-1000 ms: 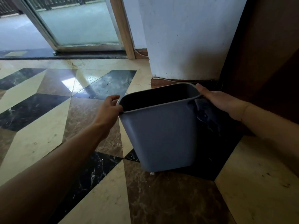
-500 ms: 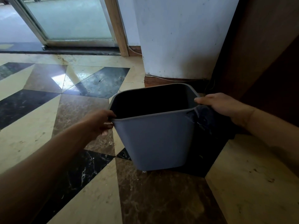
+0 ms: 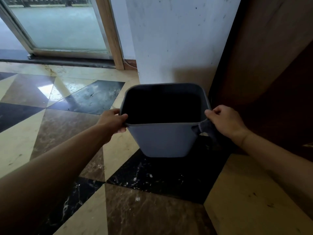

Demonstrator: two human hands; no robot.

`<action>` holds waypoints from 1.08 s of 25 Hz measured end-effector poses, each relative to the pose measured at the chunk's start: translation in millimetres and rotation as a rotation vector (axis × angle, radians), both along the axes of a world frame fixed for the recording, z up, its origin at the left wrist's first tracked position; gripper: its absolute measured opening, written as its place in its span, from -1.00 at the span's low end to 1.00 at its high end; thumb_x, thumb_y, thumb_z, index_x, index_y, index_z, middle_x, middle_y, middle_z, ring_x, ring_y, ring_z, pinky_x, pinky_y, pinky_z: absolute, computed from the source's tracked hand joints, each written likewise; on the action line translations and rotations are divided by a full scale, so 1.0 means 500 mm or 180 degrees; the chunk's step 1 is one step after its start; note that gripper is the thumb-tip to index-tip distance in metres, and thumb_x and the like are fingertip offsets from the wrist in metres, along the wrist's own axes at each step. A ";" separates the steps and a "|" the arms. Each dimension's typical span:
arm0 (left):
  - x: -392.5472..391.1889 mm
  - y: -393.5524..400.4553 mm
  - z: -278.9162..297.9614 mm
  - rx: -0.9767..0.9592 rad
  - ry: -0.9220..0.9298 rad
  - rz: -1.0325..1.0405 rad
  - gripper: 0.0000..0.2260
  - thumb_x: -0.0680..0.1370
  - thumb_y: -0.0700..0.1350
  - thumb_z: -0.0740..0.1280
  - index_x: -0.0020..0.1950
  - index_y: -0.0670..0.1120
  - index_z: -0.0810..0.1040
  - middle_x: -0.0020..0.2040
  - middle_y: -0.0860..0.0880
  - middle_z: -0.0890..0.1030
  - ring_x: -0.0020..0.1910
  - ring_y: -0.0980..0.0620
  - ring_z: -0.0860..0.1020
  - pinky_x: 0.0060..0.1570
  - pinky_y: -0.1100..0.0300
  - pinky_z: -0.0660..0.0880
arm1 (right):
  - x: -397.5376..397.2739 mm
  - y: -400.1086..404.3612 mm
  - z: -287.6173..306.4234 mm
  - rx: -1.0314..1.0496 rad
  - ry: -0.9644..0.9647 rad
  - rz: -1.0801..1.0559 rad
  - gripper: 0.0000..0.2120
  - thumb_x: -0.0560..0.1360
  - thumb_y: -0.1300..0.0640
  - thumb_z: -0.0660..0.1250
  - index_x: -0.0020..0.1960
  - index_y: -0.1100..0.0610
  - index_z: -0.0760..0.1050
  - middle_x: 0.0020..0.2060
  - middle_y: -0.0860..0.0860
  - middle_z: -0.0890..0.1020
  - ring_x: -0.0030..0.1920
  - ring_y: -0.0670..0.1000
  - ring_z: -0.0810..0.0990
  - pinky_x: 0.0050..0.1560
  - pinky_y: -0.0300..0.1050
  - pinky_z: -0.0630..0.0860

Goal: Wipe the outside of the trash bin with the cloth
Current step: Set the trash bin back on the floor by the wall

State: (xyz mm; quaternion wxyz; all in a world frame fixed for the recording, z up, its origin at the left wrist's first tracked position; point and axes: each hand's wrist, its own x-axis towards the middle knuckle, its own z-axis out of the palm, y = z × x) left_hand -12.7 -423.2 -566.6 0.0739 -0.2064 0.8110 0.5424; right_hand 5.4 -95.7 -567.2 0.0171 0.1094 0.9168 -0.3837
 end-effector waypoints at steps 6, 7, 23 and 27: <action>-0.089 0.022 -0.016 -0.0384 0.0384 -0.0631 -0.69 0.51 -0.31 0.27 0.25 -0.19 0.51 -0.20 -0.12 0.58 -0.28 0.01 0.50 -0.37 0.19 0.40 | -0.065 0.003 -0.038 0.0306 0.0085 -0.0361 -0.72 0.58 -0.14 0.17 -0.02 0.07 0.43 -0.11 0.07 0.58 -0.09 0.12 0.57 -0.05 0.07 0.53; -0.096 0.021 -0.019 -0.0433 0.0458 -0.0713 -0.72 0.52 -0.28 0.27 0.23 -0.18 0.52 -0.22 -0.13 0.57 -0.28 0.00 0.48 -0.37 0.17 0.39 | -0.076 0.006 -0.040 0.0318 0.0074 -0.0390 -0.72 0.58 -0.14 0.16 -0.02 0.07 0.43 -0.10 0.07 0.57 -0.08 0.13 0.57 -0.06 0.05 0.52; -0.122 0.031 -0.043 -0.1320 0.0561 -0.0817 -0.54 0.60 0.03 0.15 0.45 -0.14 0.26 0.34 -0.19 0.47 0.19 -0.22 0.52 0.19 -0.13 0.46 | -0.097 0.006 -0.030 -0.0174 0.0023 -0.0827 -0.61 0.59 -0.19 0.11 0.16 0.11 0.44 0.00 0.08 0.53 -0.05 0.08 0.50 -0.02 0.02 0.46; -0.069 0.065 0.000 -0.1654 0.1052 -0.0131 -0.57 0.59 0.11 0.09 0.37 -0.09 0.37 0.34 -0.18 0.40 0.16 -0.07 0.50 0.11 0.03 0.42 | -0.054 -0.001 0.008 -0.0953 0.0131 -0.1277 -0.61 0.62 -0.12 0.09 0.26 0.13 0.43 0.03 0.06 0.49 0.00 0.04 0.47 -0.01 0.01 0.40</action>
